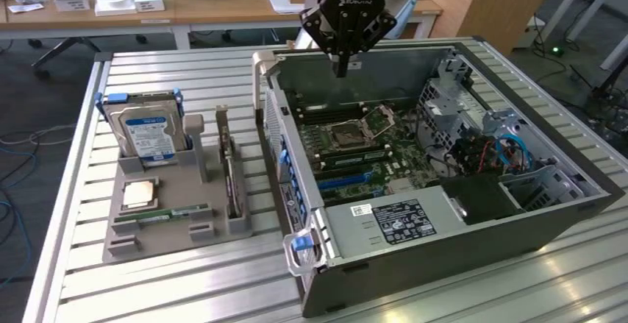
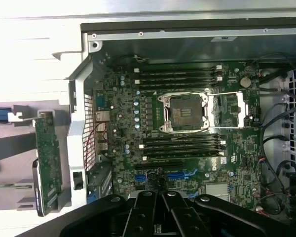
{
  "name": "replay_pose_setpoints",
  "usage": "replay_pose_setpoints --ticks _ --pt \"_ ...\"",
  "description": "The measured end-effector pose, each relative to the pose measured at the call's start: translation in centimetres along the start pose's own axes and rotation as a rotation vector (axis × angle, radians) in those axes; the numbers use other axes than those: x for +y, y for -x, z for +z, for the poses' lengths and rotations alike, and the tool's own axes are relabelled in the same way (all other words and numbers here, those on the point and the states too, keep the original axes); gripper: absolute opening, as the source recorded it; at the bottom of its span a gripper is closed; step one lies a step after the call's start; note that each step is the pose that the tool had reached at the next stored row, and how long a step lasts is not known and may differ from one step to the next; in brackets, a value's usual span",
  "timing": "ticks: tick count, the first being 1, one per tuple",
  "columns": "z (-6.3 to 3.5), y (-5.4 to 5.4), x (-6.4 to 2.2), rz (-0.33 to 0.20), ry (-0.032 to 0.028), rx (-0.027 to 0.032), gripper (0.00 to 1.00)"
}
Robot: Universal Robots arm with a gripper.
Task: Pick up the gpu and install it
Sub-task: 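Reach for the gpu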
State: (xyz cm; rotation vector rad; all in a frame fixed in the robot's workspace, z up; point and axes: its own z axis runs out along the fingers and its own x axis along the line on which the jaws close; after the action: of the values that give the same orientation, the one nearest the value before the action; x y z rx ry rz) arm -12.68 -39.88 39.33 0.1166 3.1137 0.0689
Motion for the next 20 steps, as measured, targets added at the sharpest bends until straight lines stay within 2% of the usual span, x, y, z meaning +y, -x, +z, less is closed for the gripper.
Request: replay_pose_setpoints --ticks 20 --pt "0.00 -0.90 -0.07 0.000 0.0000 0.0000 0.11"
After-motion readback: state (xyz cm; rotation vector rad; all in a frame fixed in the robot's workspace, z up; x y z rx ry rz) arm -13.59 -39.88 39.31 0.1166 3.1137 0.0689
